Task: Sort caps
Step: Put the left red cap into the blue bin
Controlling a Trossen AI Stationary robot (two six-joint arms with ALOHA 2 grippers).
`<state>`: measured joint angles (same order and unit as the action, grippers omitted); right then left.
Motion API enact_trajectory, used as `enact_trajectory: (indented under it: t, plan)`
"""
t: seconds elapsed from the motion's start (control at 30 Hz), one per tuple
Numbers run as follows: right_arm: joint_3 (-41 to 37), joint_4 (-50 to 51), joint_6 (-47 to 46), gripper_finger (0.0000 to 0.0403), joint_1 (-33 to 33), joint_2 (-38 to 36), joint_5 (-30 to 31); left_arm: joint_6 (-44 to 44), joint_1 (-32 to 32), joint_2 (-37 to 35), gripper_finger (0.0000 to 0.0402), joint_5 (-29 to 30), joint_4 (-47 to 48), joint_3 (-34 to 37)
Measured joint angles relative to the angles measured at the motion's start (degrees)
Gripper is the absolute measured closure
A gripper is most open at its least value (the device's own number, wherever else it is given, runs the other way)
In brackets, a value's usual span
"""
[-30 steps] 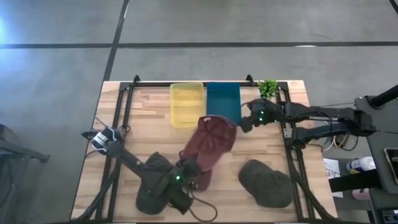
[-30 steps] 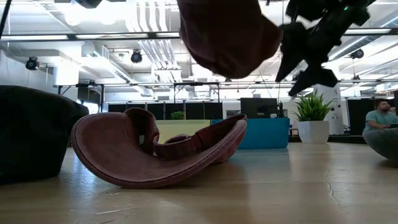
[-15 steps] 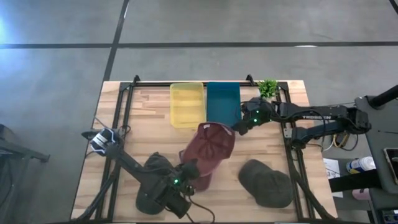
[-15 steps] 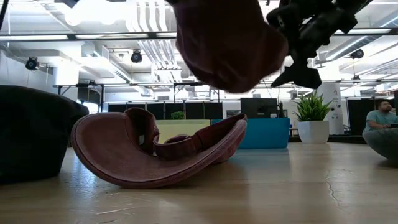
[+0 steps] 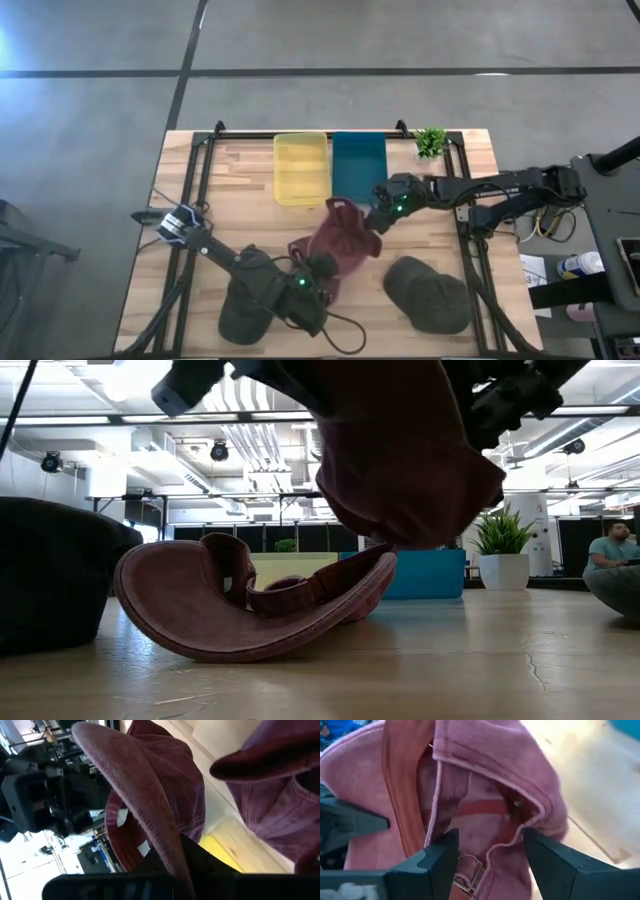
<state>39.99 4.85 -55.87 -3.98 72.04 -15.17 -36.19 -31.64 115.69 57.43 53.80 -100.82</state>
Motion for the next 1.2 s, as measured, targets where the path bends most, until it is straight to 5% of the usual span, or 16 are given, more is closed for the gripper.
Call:
enact_trajectory:
  t: [0.4, 0.57, 0.73, 1.2]
  plan:
    - [-0.02, -3.72, -4.09, 0.0184, 5.76, 12.71, -0.34, -0.19, 3.69, 4.82, 0.0392, -4.7, -8.38, 0.02]
    - [-0.02, -6.73, -5.23, 0.0184, 6.53, 17.53, -4.02, -0.14, 5.82, 5.88, 0.039, -11.15, -9.27, 0.02]
    - [-0.04, -13.57, -5.56, 0.0184, 8.16, 17.41, -5.83, -0.01, 6.63, 6.91, 0.0384, -13.53, -9.76, 0.02]
    - [0.45, -11.0, -2.73, 0.0184, 9.5, 23.3, -3.9, 0.05, 7.76, 8.46, 0.0384, -15.01, -13.54, 1.99]
